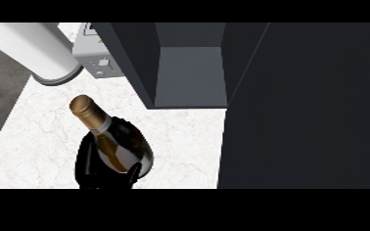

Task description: Pick up the wine, place it into the cabinet and close the cabinet

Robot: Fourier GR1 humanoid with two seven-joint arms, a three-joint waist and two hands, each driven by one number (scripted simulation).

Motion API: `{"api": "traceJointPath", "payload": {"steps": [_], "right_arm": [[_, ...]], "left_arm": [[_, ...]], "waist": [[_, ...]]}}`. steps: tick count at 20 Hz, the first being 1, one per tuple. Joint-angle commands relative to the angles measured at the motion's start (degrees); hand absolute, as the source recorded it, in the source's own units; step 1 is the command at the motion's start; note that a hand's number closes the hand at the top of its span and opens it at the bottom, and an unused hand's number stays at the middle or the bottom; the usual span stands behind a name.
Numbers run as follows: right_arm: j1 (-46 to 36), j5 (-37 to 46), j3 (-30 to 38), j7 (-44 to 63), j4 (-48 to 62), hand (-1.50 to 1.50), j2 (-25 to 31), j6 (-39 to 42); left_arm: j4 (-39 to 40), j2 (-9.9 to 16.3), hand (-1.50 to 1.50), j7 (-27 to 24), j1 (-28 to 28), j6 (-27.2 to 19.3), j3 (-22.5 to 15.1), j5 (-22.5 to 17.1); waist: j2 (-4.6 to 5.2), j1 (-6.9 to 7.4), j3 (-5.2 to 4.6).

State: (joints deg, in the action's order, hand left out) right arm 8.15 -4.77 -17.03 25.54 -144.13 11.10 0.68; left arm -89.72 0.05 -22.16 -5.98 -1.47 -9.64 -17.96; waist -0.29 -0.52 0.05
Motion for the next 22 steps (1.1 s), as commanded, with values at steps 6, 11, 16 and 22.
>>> {"api": "traceJointPath", "payload": {"steps": [6,11,16,22], "right_arm": [[3.16,-6.3,0.79,5.9,-12.76,-1.5,0.06,0.04],[4.22,-6.03,1.0,4.17,-11.93,-1.5,-0.04,1.26],[2.39,-6.62,1.95,3.47,-9.18,-1.5,-0.73,2.23],[1.15,-8.94,5.38,4.79,-9.24,-1.5,-0.79,2.53]], "left_arm": [[-7.82,-0.05,1.5,12.86,9.69,-15.61,-7.39,0.47],[-2.12,-0.05,1.5,14.99,18.96,-28.5,-12.64,-2.77],[9.1,-0.05,1.5,13.41,27.67,-30.56,-11.71,-3.68],[13.26,-0.05,1.5,12.4,32.12,-38.28,-15.21,-4.81]], "waist": [[0.04,-0.34,-0.02],[0.14,-1.09,-0.03],[0.39,-1.19,-0.06],[0.31,-0.84,-0.04]]}}
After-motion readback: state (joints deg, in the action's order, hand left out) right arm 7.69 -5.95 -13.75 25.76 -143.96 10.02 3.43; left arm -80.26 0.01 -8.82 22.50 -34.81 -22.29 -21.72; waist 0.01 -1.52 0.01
